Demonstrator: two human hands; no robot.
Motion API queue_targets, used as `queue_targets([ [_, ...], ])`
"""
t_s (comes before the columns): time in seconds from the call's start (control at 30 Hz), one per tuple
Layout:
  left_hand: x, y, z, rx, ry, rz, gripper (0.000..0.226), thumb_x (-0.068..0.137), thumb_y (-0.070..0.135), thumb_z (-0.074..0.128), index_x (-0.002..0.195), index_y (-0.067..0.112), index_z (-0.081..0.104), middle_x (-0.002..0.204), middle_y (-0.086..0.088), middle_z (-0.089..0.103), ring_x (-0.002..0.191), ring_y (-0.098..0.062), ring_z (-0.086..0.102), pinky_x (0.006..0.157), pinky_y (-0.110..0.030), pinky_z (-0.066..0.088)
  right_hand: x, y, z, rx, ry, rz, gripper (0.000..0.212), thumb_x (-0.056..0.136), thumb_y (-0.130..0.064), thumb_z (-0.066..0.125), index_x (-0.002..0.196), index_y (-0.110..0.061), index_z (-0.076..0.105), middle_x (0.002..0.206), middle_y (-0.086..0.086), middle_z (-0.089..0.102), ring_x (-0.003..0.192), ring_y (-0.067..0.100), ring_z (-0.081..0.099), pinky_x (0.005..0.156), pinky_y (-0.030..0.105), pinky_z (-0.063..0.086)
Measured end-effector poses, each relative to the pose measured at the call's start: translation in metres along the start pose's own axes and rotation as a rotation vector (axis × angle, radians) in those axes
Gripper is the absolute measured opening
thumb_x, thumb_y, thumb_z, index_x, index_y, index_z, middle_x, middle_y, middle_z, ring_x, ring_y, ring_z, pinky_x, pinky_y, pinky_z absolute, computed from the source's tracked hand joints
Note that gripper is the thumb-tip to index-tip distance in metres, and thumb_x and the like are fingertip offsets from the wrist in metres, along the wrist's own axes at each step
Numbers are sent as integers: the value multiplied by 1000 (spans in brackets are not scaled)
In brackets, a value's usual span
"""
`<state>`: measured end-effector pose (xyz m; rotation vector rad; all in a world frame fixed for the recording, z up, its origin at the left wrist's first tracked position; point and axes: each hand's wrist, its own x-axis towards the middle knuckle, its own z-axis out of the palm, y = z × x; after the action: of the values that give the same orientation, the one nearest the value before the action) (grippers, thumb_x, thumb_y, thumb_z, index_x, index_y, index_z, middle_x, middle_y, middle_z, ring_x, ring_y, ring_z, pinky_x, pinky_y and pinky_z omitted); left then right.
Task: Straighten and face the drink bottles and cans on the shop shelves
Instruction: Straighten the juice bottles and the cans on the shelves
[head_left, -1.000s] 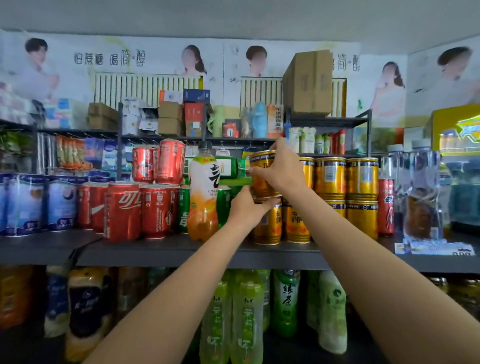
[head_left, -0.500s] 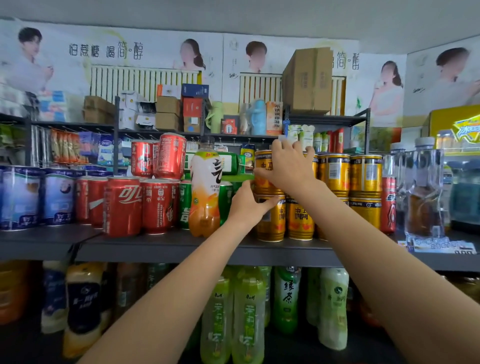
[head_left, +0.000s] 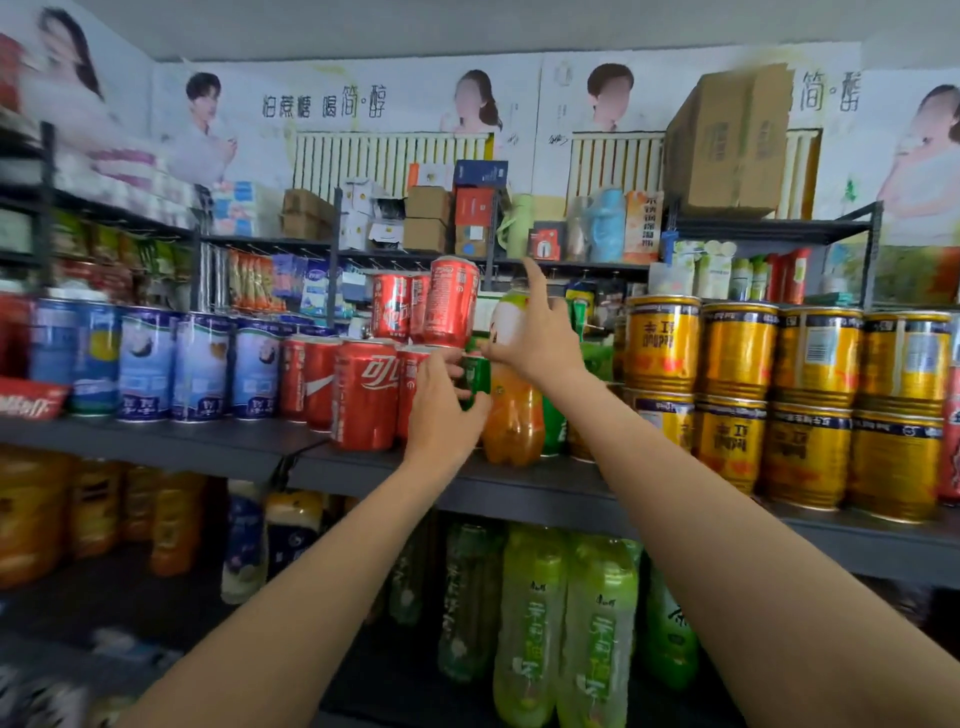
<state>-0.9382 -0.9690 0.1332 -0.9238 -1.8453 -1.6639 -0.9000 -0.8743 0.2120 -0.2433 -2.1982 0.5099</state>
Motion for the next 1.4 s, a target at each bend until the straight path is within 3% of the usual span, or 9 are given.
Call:
queue_targets([
  [0.1, -5, -3, -12, -99, -216, -34, 63, 84, 12, 66, 136, 19, 31, 120, -1, 44, 92, -10, 57, 73, -19, 48, -4, 1, 5, 87, 103, 10, 115, 72, -28, 80, 150, -23, -5, 145, 13, 34, 125, 27, 45, 96, 35, 41],
  [0.3, -4, 12, -50, -222, -149, -25, 74, 82, 13, 69, 141, 14, 25, 122, -2, 47, 111, -17, 52, 91, -29, 47, -35, -46, 9, 15, 216, -233, 109, 69, -27, 80, 149, -26, 6, 137, 9, 37, 113, 28, 51, 85, 35, 47],
  [0.43, -11, 18, -107, -501, -251, -196, 49, 89, 9, 59, 133, 9, 38, 96, 2, 61, 80, -5, 61, 69, -20, 48, -58, -109, 18, 121, 205, -288, 113, 62, -26, 83, 149, -22, 12, 138, 9, 36, 118, 32, 46, 98, 45, 41],
  [0.63, -48, 3, -254, -422, -408, -287, 19, 88, 10, 54, 102, 23, 56, 74, 13, 70, 72, -2, 67, 66, -22, 53, -119, -207, 62, 394, -155, -241, 102, 65, -29, 84, 145, -16, 23, 141, 4, 37, 126, 20, 39, 98, 24, 33],
  [0.77, -92, -51, -331, -264, -423, -421, 40, 75, 6, 73, 109, 22, 59, 91, 10, 72, 86, -7, 67, 79, -26, 53, -165, -244, 114, 580, -400, 2, 27, 80, -39, 71, 89, -17, 58, 81, -8, 57, 76, 6, 54, 67, 19, 41],
  [0.93, -147, -120, -388, -5, -577, -666, 90, 61, 20, 86, 139, 16, 41, 129, 2, 57, 111, -13, 57, 95, -36, 49, -208, -246, 184, 454, -675, 176, 37, 78, -44, 71, 74, -10, 56, 64, -1, 51, 57, 10, 48, 51, 20, 37],
  [1.1, -180, -164, -407, -14, -692, -758, 58, 75, 9, 75, 124, 26, 48, 120, 10, 56, 113, -12, 53, 85, -25, 46, -242, -238, 248, 450, -813, 294, 39, 75, -42, 75, 89, -8, 64, 72, 9, 49, 58, 13, 49, 52, 23, 39],
  [1.23, -182, -189, -420, -16, -652, -765, 49, 78, 5, 71, 112, 29, 45, 98, 19, 53, 85, 4, 52, 65, -10, 47, -246, -247, 283, 511, -821, 395, 41, 78, -38, 73, 102, -6, 67, 85, 5, 64, 76, 16, 63, 68, 30, 55],
  [1.4, -182, -234, -429, -3, -575, -769, 73, 74, 5, 76, 125, 33, 32, 111, 17, 49, 107, -9, 52, 81, -19, 46, -259, -246, 331, 476, -975, 349, 49, 73, -35, 79, 115, -21, 58, 108, -2, 62, 92, 16, 64, 57, 27, 57],
])
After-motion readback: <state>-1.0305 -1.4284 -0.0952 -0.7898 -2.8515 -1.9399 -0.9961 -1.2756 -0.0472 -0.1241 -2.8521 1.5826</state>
